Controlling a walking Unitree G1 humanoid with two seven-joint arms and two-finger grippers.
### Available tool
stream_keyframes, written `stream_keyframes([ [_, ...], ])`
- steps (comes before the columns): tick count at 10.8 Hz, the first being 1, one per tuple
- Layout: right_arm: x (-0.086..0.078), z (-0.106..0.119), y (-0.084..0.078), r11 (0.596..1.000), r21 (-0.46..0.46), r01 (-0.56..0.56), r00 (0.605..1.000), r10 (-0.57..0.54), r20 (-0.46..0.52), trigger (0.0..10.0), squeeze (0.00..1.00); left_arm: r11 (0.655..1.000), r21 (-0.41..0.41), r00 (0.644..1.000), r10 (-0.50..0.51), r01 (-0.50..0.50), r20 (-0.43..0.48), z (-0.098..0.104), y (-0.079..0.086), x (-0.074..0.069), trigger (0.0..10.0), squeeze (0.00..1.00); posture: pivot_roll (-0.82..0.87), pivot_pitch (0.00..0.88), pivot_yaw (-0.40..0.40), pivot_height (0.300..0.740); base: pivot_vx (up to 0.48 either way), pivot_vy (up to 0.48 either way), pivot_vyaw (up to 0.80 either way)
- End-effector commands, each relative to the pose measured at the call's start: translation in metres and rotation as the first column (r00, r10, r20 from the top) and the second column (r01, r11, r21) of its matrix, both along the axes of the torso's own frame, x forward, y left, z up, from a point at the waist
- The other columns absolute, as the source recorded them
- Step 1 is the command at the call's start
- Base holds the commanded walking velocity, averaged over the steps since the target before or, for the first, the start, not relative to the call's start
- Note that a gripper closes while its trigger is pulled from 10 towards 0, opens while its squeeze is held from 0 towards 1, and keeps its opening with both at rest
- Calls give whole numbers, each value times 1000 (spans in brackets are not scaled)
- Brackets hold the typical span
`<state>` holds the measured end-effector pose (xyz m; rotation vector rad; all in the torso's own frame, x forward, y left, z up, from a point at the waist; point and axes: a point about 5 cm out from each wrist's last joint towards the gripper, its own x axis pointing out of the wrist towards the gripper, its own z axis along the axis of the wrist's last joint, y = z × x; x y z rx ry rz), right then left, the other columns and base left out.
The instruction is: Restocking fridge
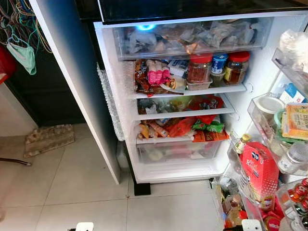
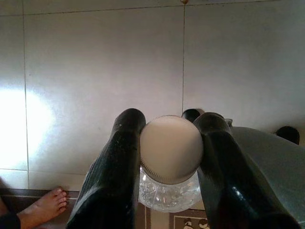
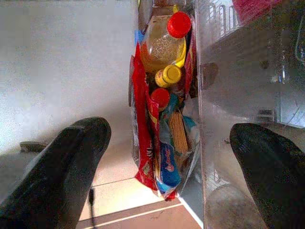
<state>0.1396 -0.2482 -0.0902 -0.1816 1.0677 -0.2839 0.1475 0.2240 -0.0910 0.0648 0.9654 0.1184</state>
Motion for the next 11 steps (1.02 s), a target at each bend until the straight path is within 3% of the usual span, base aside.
stream_keyframes([
  [1,-6,-1,-3,1000,-13,6,1000,-6,-25,10000,0,1000,4,1000,7,-7,-4,0,3,-3,10000,0,-95,0,33,740,0,0,0],
  [6,-5,1,-11,999,-42,1,1000,-2,-27,10000,0,1000,6,1000,4,-4,-4,0,4,-3,10000,0,-94,0,39,740,0,0,0],
  [11,-5,20,-59,984,-168,52,999,-51,9,10000,0,1000,9,1000,-2,2,-3,0,4,-2,10000,0,-99,0,40,740,0,0,0],
])
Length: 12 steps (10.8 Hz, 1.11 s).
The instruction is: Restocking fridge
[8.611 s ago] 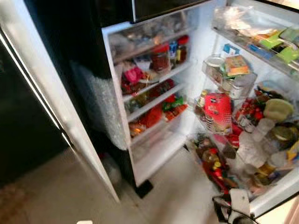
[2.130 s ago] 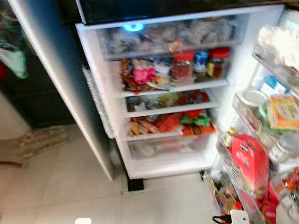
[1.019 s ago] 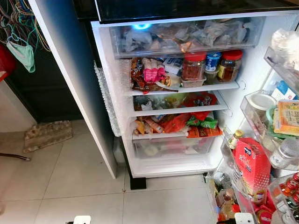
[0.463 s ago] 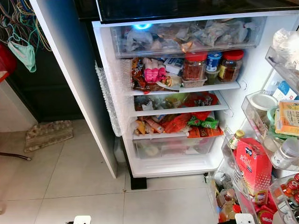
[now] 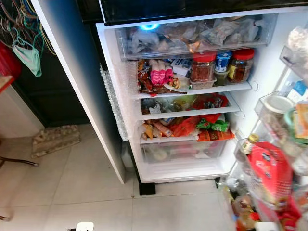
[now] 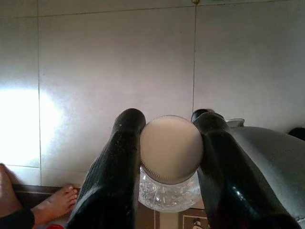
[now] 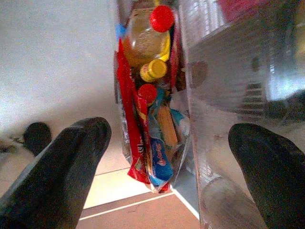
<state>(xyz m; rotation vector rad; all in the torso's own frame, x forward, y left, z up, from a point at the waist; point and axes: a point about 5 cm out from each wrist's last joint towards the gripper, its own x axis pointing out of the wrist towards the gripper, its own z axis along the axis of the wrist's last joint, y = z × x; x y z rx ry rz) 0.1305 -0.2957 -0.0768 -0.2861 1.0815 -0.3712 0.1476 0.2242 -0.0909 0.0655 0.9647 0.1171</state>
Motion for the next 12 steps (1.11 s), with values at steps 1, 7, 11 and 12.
stream_keyframes([
  [1,4,7,-12,999,-48,26,999,-24,37,10000,0,1000,8,1000,-2,2,-4,0,4,-2,10000,0,-101,0,38,740,0,0,0],
  [7,14,-10,40,982,191,6,998,-17,57,10000,0,999,52,998,-6,3,67,4,5,3,10000,0,-88,0,36,740,0,0,0],
  [11,20,-15,69,958,283,-42,998,27,60,10000,0,997,10,837,-72,80,542,82,-4,116,10000,0,-96,0,44,740,0,0,0],
  [12,21,-14,68,958,283,-54,997,38,61,10000,0,988,-28,786,-102,150,610,93,-19,127,10000,0,-113,0,53,740,0,0,0],
])
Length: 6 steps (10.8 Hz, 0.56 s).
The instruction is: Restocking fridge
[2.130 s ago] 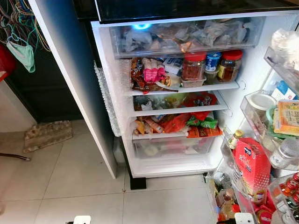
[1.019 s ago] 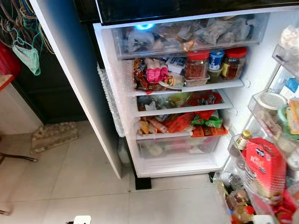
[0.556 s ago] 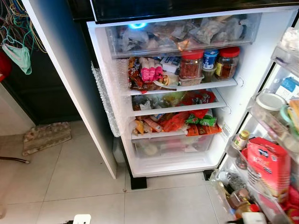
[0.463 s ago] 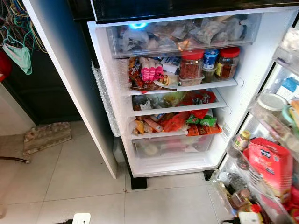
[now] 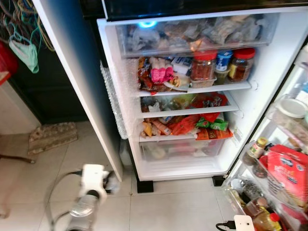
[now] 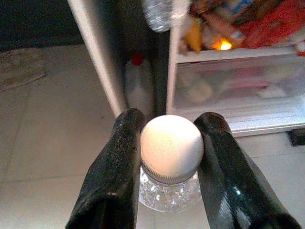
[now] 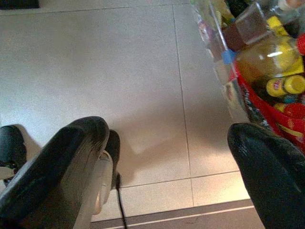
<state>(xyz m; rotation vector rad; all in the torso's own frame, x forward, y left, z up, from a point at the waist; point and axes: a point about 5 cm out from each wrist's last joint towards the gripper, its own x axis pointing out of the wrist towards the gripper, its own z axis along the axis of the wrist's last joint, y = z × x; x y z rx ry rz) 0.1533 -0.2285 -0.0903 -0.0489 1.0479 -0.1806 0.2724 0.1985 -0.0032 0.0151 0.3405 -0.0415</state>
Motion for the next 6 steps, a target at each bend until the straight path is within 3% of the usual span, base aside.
stream_keyframes([
  [1,-1,-1,-1,1000,3,10,1000,-10,-9,10000,0,1000,-6,999,-6,6,37,7,1,5,10000,0,-120,0,59,740,0,0,0],
  [3,0,1,-7,996,6,85,996,-85,-11,10000,0,996,-63,995,-55,61,79,17,-15,16,10000,0,-132,0,75,740,0,0,0],
  [6,-3,-1,-4,998,8,69,997,-69,-24,10000,0,995,-89,993,-46,55,107,19,-19,15,10000,0,-118,0,54,740,0,0,-762],
])
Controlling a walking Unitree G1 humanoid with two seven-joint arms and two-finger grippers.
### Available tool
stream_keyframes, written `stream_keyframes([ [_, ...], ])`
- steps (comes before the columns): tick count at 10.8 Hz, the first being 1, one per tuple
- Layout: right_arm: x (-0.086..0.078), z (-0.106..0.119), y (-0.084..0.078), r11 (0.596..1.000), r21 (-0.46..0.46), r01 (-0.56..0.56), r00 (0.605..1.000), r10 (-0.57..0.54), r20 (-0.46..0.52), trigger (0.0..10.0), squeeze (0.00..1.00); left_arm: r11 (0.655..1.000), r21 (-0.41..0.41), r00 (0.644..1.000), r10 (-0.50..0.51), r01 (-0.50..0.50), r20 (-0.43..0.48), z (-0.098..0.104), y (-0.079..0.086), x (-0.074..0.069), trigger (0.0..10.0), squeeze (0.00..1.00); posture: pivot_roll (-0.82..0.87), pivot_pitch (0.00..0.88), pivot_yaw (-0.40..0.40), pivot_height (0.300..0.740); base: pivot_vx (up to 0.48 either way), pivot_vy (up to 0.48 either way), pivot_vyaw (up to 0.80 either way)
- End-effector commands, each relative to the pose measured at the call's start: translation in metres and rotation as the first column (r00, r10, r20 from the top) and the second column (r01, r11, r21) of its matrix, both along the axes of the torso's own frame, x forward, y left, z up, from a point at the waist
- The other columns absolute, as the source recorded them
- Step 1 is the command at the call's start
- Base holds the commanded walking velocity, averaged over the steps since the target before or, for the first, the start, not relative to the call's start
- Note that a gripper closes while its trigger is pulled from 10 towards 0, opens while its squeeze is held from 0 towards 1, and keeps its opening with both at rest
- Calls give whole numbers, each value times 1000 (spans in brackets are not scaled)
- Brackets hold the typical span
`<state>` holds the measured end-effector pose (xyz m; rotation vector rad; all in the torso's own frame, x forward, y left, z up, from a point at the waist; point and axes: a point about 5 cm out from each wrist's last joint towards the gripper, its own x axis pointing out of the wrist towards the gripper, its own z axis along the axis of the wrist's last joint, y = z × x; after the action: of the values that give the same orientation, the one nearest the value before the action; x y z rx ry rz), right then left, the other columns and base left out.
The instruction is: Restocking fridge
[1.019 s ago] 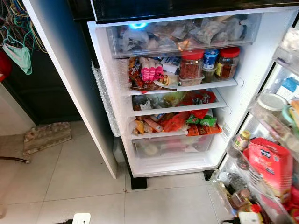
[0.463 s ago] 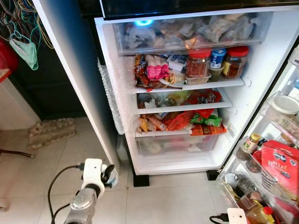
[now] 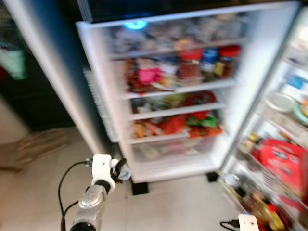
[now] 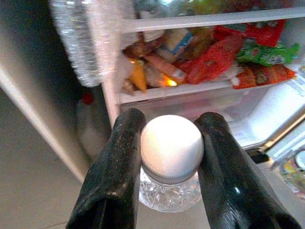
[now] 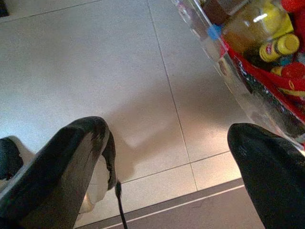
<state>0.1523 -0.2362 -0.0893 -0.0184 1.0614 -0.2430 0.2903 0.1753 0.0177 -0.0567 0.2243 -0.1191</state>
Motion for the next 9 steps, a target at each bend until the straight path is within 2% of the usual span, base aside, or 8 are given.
stream_keyframes([
  [1,-2,-1,1,1000,4,-2,1000,2,-12,10000,0,999,-20,1000,26,-26,-9,-1,2,-1,10000,0,-125,0,40,740,0,0,-756],
  [5,3,3,-7,998,-21,-62,998,62,-4,10000,0,999,-23,1000,30,-30,3,4,0,6,10000,0,-125,0,8,740,0,0,-756],
  [7,-3,1,-9,995,-27,-91,996,91,-15,10000,0,998,-29,998,53,-52,38,10,4,6,10000,0,-104,0,11,740,259,0,0],
  [9,1,3,-10,995,-19,-95,995,96,9,10000,0,998,-27,996,53,-51,67,15,8,6,10000,0,-99,0,41,740,270,0,0],
])
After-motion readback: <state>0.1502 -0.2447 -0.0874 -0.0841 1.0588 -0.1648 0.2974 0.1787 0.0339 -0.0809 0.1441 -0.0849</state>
